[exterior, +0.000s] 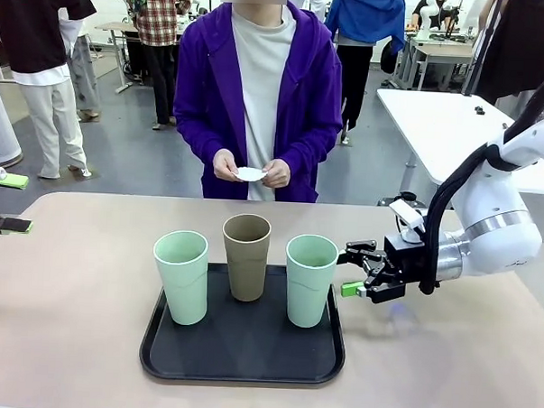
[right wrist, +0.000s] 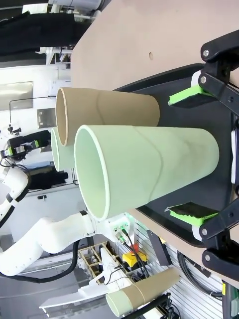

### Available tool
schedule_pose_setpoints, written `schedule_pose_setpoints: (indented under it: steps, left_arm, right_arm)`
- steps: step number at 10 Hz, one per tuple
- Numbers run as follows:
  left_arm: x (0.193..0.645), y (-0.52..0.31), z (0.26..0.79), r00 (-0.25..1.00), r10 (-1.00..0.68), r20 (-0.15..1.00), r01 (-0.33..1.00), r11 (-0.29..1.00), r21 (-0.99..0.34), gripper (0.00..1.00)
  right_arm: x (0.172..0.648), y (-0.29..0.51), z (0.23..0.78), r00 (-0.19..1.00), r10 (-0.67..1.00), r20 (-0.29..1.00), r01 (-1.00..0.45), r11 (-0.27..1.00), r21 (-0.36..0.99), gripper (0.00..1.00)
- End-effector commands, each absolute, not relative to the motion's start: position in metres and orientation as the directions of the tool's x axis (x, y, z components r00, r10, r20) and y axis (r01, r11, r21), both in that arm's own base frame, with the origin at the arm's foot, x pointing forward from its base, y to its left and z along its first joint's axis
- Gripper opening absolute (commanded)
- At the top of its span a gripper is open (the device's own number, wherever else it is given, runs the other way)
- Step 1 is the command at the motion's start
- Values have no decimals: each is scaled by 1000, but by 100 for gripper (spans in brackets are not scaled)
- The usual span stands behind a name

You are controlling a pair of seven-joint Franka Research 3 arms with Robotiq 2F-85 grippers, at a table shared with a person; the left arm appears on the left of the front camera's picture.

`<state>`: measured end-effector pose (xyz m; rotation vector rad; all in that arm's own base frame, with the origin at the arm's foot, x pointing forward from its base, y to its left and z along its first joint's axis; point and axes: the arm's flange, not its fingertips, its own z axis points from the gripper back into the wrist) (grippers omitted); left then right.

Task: Place coasters on the table and set cups on them.
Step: Pick up one Reusable plastic cup and place it on a coaster set by the human.

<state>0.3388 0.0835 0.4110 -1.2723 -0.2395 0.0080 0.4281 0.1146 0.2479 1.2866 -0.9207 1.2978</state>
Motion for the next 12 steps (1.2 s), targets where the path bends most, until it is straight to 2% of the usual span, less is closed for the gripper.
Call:
schedule_pose_setpoints:
  steps: [1,5,12]
  left_arm:
    - [339,85,411,972,140,187,140,291,-946,100]
    - [339,85,411,972,140,187,140,291,-946,100]
    - [339,85,411,972,140,187,140,291,-946,100]
  right_arm:
    - [439,128,239,114,112,987,-978,-163,131,100]
    - [439,141,231,132,119,984,-958,-240,157,100]
    - [437,161,217,154,158,975,-932,-303,196,100]
